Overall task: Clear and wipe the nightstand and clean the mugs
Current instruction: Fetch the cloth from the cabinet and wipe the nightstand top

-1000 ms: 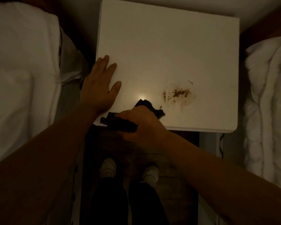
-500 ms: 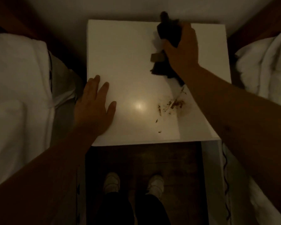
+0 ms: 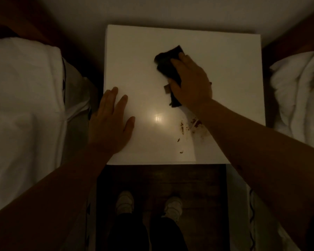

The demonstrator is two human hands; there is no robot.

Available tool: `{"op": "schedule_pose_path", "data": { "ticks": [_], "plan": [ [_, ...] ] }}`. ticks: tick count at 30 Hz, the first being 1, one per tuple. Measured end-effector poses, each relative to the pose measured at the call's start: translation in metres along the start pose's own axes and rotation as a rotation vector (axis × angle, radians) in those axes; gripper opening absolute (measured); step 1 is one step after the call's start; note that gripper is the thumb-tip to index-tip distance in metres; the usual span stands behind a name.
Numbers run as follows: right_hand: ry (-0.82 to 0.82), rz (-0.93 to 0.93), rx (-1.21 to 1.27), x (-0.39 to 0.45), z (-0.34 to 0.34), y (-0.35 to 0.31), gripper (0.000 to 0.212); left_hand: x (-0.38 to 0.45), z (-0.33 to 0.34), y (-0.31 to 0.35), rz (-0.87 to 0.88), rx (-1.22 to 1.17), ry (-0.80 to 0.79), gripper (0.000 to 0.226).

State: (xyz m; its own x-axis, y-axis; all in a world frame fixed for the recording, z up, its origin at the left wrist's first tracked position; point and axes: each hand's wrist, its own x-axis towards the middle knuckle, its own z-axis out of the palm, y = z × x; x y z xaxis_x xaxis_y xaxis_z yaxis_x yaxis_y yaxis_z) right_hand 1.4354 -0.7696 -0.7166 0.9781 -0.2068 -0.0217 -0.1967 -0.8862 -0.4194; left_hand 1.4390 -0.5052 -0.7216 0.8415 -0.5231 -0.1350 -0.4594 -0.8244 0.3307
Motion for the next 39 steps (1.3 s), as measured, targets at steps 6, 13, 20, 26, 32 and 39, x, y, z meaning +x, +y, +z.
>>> {"op": "schedule_pose_path", "data": {
  "ticks": [6, 13, 20, 26, 32, 39],
  "plan": [
    [-0.031, -0.073, 0.133, -0.04, 0.017, -0.044, 0.053, -0.003, 0.0, 0.0, 0.02, -0.017, 0.026, 0.058],
    [-0.09, -0.153, 0.237, -0.099, 0.03, -0.084, 0.063, -0.004, -0.001, 0.003, 0.041, -0.108, 0.095, 0.05],
    [-0.173, -0.195, 0.351, -0.14, 0.027, -0.087, 0.068, -0.004, -0.001, 0.002, 0.044, -0.015, 0.05, 0.054],
    [0.026, 0.018, 0.725, -0.14, 0.004, -0.087, 0.054, -0.006, 0.001, 0.012, 0.004, 0.091, 0.042, 0.055],
    [0.379, 0.277, 0.648, -0.062, -0.05, -0.015, 0.039, -0.004, 0.014, 0.049, -0.218, 0.103, 0.058, 0.065],
    [0.052, 0.33, 0.07, -0.029, -0.055, 0.103, 0.049, -0.001, 0.015, 0.046, -0.105, 0.173, 0.053, 0.062]
  ]
}}
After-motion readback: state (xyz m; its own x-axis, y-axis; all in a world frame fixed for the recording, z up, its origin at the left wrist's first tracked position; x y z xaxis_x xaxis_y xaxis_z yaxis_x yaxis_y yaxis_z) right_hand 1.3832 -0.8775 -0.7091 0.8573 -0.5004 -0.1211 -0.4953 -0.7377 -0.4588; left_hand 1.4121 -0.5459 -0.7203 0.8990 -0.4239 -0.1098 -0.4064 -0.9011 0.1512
